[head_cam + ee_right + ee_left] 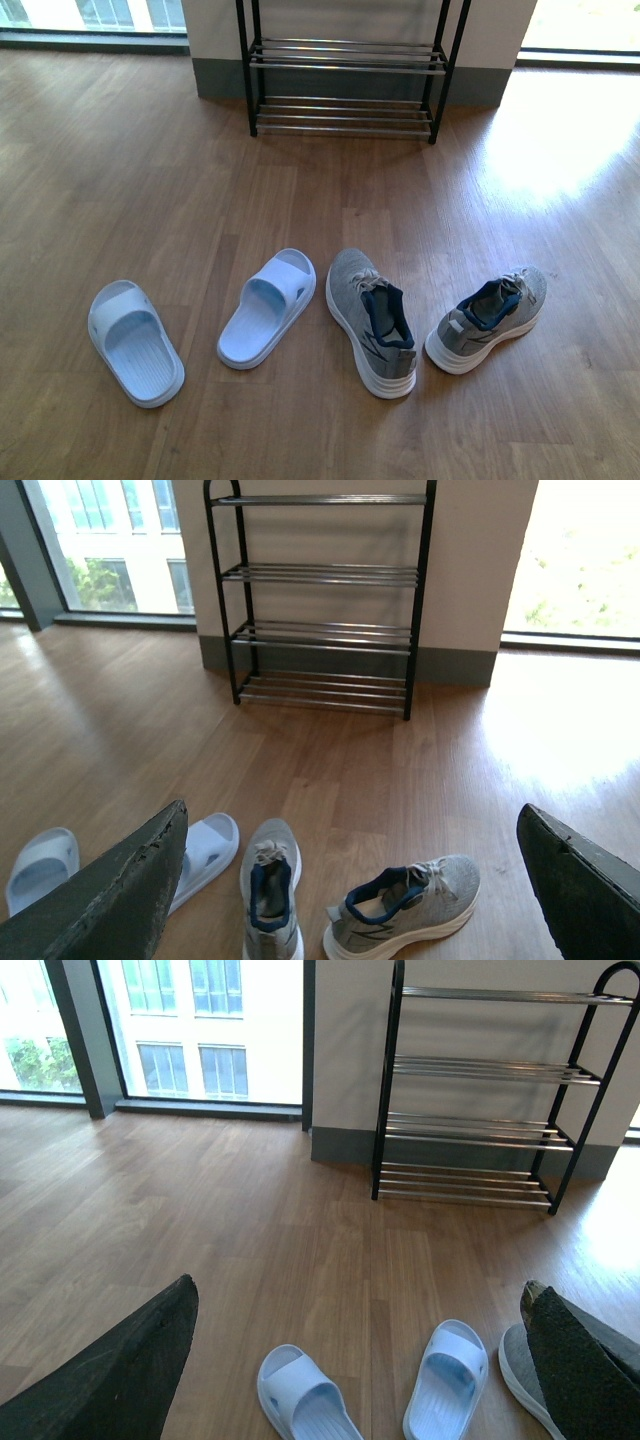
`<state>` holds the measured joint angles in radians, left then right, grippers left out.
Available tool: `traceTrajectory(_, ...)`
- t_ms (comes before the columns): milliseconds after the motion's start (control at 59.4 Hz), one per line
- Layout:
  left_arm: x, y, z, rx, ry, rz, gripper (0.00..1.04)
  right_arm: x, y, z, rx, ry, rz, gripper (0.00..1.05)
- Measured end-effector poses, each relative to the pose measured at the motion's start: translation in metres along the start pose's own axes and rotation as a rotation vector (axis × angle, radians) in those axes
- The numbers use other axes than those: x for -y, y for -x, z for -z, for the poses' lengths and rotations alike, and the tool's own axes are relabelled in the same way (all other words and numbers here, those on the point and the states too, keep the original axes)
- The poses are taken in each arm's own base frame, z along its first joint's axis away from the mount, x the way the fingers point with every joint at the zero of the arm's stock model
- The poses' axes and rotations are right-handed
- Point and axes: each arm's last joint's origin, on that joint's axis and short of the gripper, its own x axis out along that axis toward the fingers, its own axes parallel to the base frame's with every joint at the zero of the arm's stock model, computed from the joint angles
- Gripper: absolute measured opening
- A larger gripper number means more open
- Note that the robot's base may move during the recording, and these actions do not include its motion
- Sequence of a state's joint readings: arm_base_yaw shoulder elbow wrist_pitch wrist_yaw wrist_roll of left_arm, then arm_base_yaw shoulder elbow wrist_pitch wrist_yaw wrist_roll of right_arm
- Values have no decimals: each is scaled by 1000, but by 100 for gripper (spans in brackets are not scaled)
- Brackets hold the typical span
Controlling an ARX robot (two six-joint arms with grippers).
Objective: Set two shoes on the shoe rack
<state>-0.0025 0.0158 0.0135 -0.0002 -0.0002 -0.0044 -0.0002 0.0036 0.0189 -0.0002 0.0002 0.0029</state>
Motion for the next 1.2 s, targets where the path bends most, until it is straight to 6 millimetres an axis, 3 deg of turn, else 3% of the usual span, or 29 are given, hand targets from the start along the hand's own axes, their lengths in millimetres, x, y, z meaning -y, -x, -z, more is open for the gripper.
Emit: traceTrajectory(1195, 0, 0, 0, 0, 0, 0, 95, 0, 0, 0, 0, 0, 0, 96)
